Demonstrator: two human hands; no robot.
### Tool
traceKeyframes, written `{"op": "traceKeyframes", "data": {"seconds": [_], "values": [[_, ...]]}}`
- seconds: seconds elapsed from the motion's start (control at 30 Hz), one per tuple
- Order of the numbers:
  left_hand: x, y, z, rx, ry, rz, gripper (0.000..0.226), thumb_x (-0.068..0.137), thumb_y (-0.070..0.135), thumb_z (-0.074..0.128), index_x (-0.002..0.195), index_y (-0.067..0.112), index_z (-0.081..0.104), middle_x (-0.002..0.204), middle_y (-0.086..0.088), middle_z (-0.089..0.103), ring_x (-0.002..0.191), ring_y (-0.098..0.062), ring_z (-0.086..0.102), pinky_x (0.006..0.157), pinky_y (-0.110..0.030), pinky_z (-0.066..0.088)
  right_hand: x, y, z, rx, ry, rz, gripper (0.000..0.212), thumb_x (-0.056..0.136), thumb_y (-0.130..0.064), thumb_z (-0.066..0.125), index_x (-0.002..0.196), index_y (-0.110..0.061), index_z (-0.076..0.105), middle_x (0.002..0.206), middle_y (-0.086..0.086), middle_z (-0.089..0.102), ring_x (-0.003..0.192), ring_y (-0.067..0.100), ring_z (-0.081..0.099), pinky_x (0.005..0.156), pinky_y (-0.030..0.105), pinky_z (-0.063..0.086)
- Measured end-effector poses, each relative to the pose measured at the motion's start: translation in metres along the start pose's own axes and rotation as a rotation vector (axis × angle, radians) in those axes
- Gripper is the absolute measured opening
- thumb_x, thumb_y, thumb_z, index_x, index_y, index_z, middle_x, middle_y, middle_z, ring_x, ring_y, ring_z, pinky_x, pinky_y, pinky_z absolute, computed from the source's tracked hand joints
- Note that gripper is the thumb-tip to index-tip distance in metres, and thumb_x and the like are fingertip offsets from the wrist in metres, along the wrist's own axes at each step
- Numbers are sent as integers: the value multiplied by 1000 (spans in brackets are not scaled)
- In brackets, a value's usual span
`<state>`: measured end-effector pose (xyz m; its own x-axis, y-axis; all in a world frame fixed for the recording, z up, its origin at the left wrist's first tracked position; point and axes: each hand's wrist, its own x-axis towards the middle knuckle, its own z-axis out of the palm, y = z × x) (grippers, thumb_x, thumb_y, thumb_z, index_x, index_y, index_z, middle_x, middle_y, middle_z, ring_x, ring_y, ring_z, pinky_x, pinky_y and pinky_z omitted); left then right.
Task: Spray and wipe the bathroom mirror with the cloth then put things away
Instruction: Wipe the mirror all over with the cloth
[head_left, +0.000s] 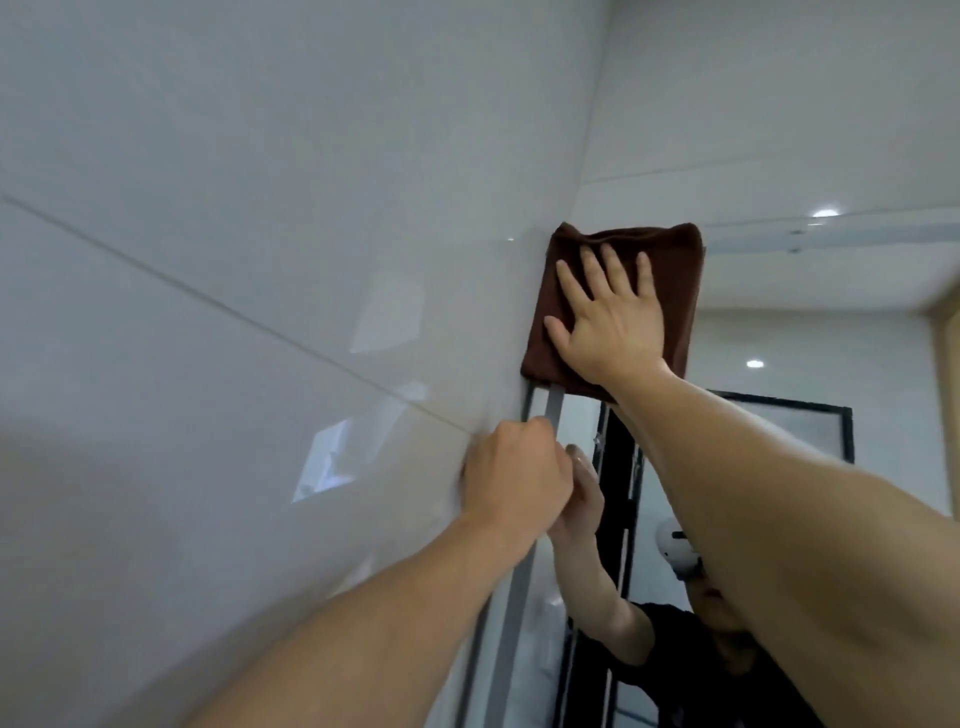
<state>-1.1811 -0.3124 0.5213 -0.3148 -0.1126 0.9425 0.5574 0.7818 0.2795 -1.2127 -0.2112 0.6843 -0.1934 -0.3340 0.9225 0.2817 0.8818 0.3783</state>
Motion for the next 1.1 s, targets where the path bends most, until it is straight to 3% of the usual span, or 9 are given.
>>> {"op": "traceKeyframes", "data": {"seconds": [0.13,0.27,0.5,0.63,0.77,0.93,1.1], "values": [[-14,16,-1,-26,12,-18,21,95,26,48,76,16,46,83,-11,66,76,-34,63,62,-35,42,-49,9,-4,37,-17,-38,73,96,-62,28,160,-27,21,167,8,18,155,26,8,123,56,2],[-34,39,-5,57,93,-16,21,94,30,49,76,19,48,70,1,54,62,-25,50,60,-33,41,-102,56,-13,17,2,-13,73,95,-63,28,159,-27,22,167,8,19,155,26,10,123,55,4],[-58,89,-10,-33,144,-60,14,94,29,53,87,19,48,88,2,52,70,-24,52,62,-35,38,-196,210,-45,-81,15,101,72,96,-63,26,159,-31,20,166,7,22,154,27,15,123,55,9],[-82,106,-10,-65,63,-39,11,95,30,53,92,20,49,95,2,52,73,-22,53,63,-34,42,-239,273,-65,-128,-23,202,72,97,-64,23,160,-30,15,167,9,19,154,28,14,123,56,10],[-110,95,-15,-66,1,-40,9,92,27,56,93,21,50,98,4,52,76,-22,55,63,-35,45,-256,263,-64,-103,-25,254,73,97,-61,26,160,-27,15,166,10,20,153,32,16,123,58,11],[-124,67,-22,-104,-68,-112,11,91,20,59,99,20,52,106,2,52,82,-19,54,66,-34,44,-243,203,-52,-57,-21,290,74,95,-60,31,160,-24,19,165,12,23,152,34,18,122,58,11],[-126,39,-30,-183,-89,-111,37,90,3,60,125,12,55,133,-5,50,115,-25,55,88,-27,40,-216,102,-30,45,-43,153,73,94,-59,35,158,-25,26,165,10,25,153,31,17,122,57,9]]}}
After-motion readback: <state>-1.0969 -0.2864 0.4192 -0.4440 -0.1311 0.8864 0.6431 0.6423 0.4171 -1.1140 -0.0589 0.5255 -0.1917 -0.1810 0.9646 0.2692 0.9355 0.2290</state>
